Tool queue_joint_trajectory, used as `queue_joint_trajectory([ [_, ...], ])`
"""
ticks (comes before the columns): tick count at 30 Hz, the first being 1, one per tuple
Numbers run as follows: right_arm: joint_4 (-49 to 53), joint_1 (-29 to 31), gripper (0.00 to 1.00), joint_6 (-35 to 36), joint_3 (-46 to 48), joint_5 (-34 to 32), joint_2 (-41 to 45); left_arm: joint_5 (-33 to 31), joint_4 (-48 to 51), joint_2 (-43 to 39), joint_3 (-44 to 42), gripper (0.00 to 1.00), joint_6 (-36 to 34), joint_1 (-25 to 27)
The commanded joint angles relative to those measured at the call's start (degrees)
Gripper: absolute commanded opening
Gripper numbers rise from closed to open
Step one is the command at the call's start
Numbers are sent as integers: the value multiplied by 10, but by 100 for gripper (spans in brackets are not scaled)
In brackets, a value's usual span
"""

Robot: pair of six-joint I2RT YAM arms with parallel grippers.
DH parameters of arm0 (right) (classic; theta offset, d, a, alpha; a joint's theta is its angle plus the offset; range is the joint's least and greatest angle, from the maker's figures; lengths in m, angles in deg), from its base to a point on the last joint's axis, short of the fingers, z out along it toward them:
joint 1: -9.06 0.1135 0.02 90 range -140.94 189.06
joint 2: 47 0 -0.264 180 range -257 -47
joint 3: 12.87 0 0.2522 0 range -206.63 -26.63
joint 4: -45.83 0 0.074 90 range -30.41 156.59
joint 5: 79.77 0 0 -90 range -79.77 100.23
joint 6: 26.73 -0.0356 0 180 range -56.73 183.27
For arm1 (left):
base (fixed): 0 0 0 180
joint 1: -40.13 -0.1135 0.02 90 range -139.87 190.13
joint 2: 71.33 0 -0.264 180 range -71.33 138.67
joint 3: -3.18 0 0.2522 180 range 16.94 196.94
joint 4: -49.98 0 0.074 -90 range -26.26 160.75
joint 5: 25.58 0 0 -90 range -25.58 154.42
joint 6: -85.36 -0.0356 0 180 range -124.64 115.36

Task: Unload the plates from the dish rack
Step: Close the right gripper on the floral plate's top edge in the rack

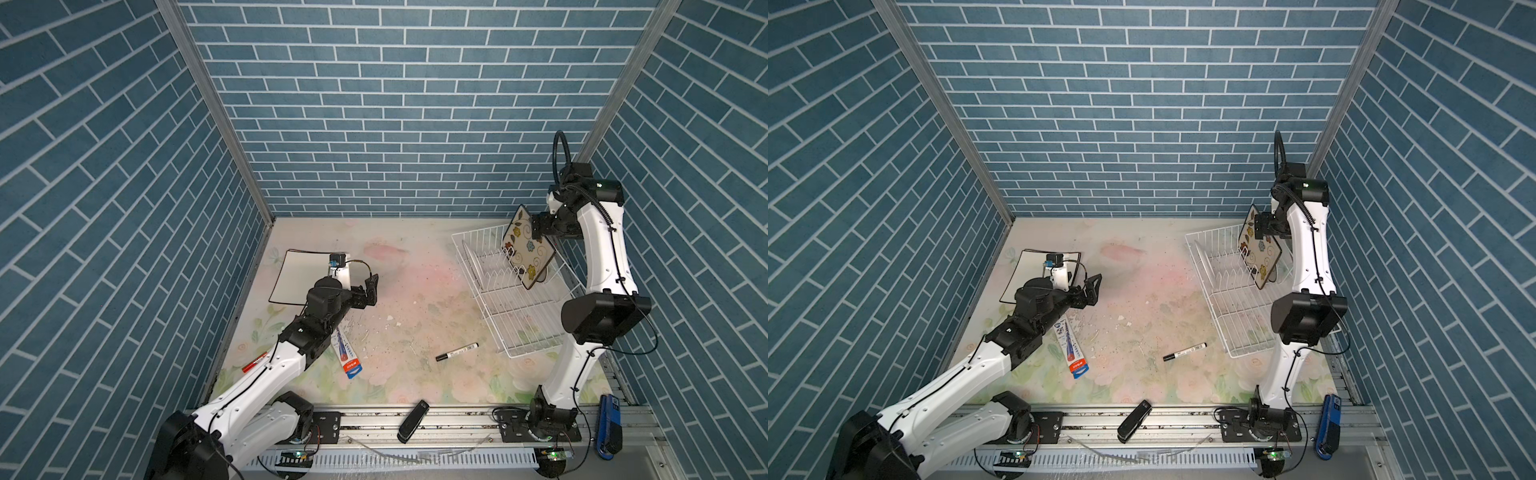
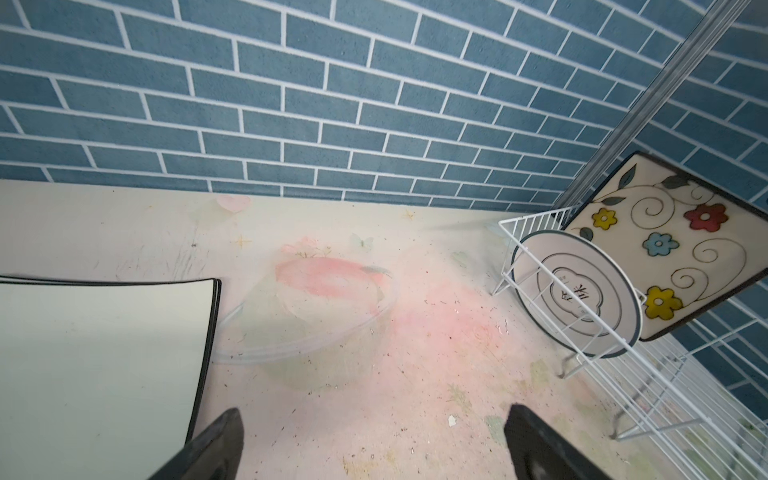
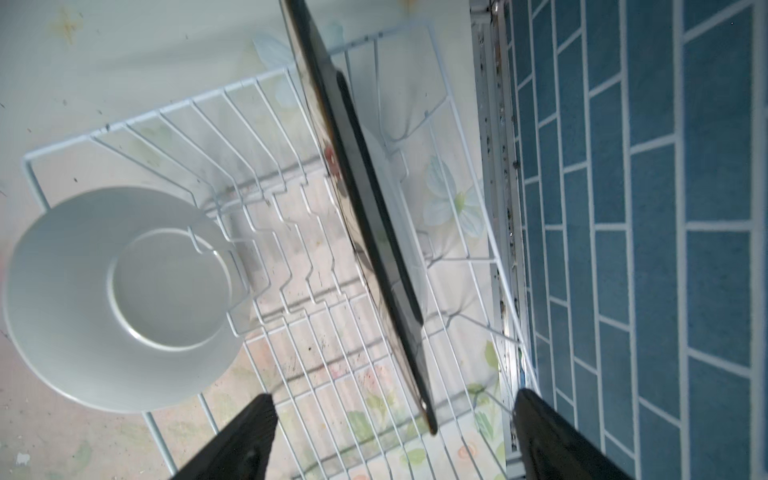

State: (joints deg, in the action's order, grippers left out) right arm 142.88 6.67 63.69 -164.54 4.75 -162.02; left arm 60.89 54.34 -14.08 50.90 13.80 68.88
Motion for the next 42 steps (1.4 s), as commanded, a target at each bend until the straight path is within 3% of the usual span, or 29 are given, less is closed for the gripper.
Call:
queue_joint_trajectory([
  [1,56,-14,89,21,-39,54,-37,21,25,20,35,100,2,4],
  [9,51,-27,79,35,-51,78,-83,37,3,51,50,100,3,7],
  [22,61,-29,48,44,-88,93,-143,23,31,93,77,100,16,6],
  [29,61,-25,41,44,-89,100,-149,25,40,102,86,100,13,6],
  [42,61,-1,35,40,-85,25,-139,13,51,117,90,100,8,7],
])
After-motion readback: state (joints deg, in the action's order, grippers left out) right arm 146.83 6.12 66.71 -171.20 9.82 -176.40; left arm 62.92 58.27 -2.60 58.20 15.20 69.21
